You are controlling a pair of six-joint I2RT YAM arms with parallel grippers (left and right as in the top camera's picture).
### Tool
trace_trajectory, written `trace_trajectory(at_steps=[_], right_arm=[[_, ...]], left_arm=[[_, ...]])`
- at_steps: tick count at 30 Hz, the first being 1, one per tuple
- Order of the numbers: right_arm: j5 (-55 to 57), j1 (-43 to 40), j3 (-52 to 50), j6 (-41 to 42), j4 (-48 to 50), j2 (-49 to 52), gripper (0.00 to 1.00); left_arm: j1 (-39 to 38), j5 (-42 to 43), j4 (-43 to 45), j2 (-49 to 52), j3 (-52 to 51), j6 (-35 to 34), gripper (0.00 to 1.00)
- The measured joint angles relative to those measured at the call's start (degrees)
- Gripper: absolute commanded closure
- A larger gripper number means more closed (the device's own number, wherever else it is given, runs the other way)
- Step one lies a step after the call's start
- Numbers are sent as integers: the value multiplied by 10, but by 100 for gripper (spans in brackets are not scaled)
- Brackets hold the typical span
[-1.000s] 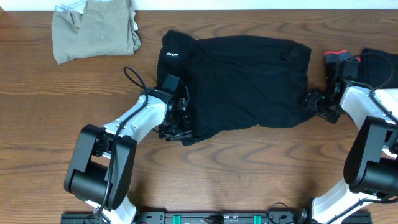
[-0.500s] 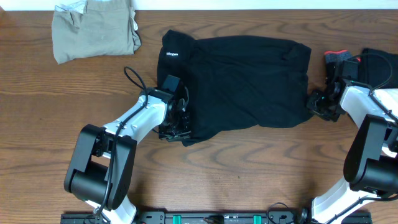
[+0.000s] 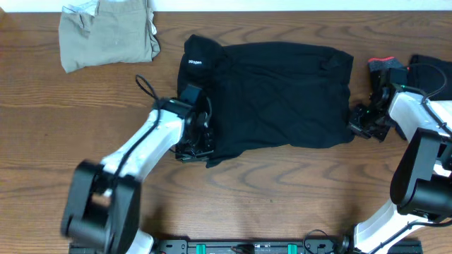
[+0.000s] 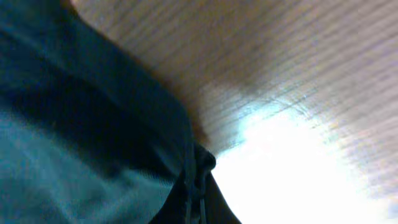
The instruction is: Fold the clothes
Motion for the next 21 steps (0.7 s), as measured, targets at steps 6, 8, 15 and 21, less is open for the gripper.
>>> trace_trajectory(at_steps=[6, 8, 15, 21], right_arm=[[2, 0, 49, 2, -78, -73, 99], [1, 0, 66, 2, -104, -123, 99], [1, 0, 121, 2, -165, -306, 99], [2, 0, 198, 2, -228, -418, 99]], left_arm=[[0, 0, -41, -132, 45, 0, 94], [0, 0, -55, -167, 59, 0, 94], [0, 0, -100, -283, 160, 0, 94], [0, 0, -148, -341, 293, 0, 94]])
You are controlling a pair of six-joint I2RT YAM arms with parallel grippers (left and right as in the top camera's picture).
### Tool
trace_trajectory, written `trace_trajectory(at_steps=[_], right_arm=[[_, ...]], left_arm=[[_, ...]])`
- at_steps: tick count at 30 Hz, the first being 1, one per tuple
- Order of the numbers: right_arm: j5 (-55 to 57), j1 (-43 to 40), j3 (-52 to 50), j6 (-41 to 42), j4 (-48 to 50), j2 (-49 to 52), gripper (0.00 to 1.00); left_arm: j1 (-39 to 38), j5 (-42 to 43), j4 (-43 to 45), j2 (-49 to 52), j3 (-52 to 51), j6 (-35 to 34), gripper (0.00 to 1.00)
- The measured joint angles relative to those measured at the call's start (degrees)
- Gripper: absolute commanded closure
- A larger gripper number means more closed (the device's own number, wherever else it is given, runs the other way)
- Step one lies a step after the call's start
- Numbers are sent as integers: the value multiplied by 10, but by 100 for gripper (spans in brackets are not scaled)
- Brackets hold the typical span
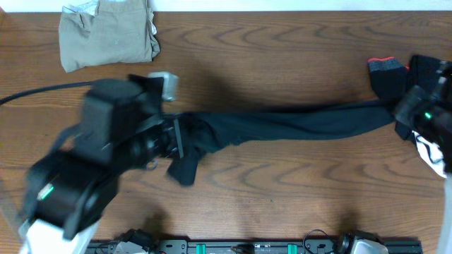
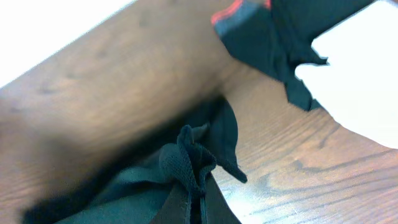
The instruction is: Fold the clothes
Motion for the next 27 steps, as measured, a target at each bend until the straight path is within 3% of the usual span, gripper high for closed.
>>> trace_trajectory(at_steps=[7, 14, 21, 27], right_arm=[[-3, 0, 157, -1, -111, -48, 99], [-16, 0, 279, -1, -141, -34, 99], [-31, 0, 308, 0, -96, 45, 99], [-68, 0, 307, 0, 44, 173, 99]], left_arm=[[0, 0, -90, -20, 170, -12, 94], [0, -8, -85, -18, 268, -44, 94], [0, -29, 16, 43, 279, -40, 94], [5, -109, 153, 170, 279, -9, 94]])
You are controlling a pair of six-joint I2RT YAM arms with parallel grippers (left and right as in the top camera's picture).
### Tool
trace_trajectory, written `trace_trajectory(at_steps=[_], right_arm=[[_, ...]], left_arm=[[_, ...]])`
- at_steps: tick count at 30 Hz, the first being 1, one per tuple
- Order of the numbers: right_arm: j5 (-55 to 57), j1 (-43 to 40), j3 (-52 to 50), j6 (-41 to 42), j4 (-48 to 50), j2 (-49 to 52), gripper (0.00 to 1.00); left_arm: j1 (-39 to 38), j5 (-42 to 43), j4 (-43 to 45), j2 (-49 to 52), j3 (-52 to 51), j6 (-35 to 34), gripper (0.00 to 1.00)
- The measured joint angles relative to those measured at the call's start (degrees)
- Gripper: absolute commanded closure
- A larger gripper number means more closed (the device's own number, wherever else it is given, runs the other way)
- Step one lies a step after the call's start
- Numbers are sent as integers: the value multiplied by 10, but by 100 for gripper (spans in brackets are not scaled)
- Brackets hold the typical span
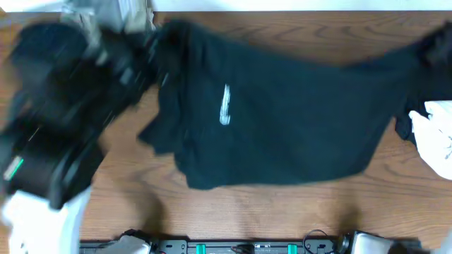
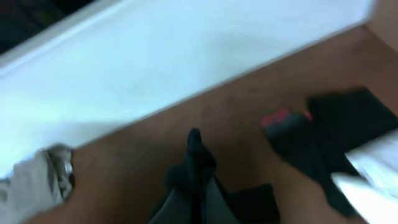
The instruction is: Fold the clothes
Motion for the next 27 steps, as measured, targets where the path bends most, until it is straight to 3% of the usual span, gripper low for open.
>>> trace_trajectory(at_steps=[8, 13, 16, 20, 27], right_arm=[[-38, 8, -2, 21, 147, 119, 99], [-70, 8, -2, 26, 194, 123, 99], [-81, 8, -2, 26, 184, 110, 99], [-89, 8, 0, 26, 111, 86, 99], [-85, 9, 2, -8, -115, 76, 99]], left_arm=[[55, -56, 254, 178, -9, 46, 94], [87, -67, 314, 189, -15, 52, 94], [95, -70, 272, 159, -14, 52, 94], [95, -69, 153, 105, -7, 53, 94], [95, -67, -116, 71, 2, 40, 94]])
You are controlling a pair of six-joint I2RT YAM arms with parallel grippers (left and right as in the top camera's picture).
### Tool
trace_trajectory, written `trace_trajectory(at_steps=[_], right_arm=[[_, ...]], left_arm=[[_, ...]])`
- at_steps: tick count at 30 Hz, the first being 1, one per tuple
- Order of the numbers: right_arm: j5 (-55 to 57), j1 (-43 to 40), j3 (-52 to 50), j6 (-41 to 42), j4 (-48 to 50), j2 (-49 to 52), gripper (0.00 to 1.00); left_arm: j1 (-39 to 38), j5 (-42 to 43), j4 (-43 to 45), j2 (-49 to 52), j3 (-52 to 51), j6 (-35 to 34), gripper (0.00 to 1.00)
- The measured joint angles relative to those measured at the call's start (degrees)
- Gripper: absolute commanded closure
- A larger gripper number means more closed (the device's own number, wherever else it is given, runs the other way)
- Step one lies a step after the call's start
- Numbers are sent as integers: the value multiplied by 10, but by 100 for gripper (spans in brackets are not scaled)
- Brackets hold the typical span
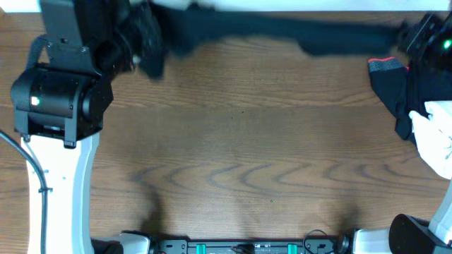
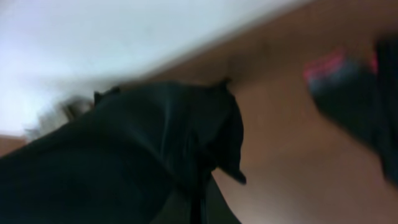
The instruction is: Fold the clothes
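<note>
A black garment (image 1: 282, 28) is stretched as a narrow, blurred band along the table's far edge. At its left end, beside the big left arm, my left gripper (image 1: 145, 44) is shut on it. My right gripper (image 1: 413, 34) holds the right end at the far right corner. In the right wrist view the black cloth (image 2: 143, 143) bunches up out of the shut right gripper (image 2: 200, 199), above the wood.
A pile of dark clothes with a red-trimmed piece (image 1: 387, 67) lies at the right edge, with a white cloth (image 1: 438, 134) in front of it. The red trim (image 2: 336, 62) also shows in the right wrist view. Bare wooden table (image 1: 240, 155) fills the middle and front.
The black garment hung spread wide over the table's far half, a white logo showing. Now it is a thin band at the far edge, and both grippers are farther back.
The black garment lay flat on the table with a gripper at each near corner. Then it was off the table, pulled into a strip between the two grippers across the middle. Then it hung spread wide, and now it is stretched along the far edge.
</note>
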Motion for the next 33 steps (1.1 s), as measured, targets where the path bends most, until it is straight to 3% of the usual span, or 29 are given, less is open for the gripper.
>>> trace_trajectory(at_steps=[6, 18, 19, 24, 29, 33], right_arm=[[10, 0, -45, -45, -113, 1, 99], [58, 0, -192, -104, -196, 3, 99], [61, 0, -209, -110, -199, 3, 95], [77, 2, -270, -118, -200, 3, 72], [84, 15, -293, -126, -198, 3, 82], [84, 24, -293, -126, -198, 3, 80]], left_arm=[[0, 17, -163, 49, -75, -41, 94], [-13, 42, -271, 76, -205, -59, 94], [-16, 42, -274, 76, -211, -59, 94], [-36, 41, -288, 76, -243, -50, 67], [-58, 42, -306, 76, -249, -45, 66], [-71, 42, -307, 76, -250, -45, 66]])
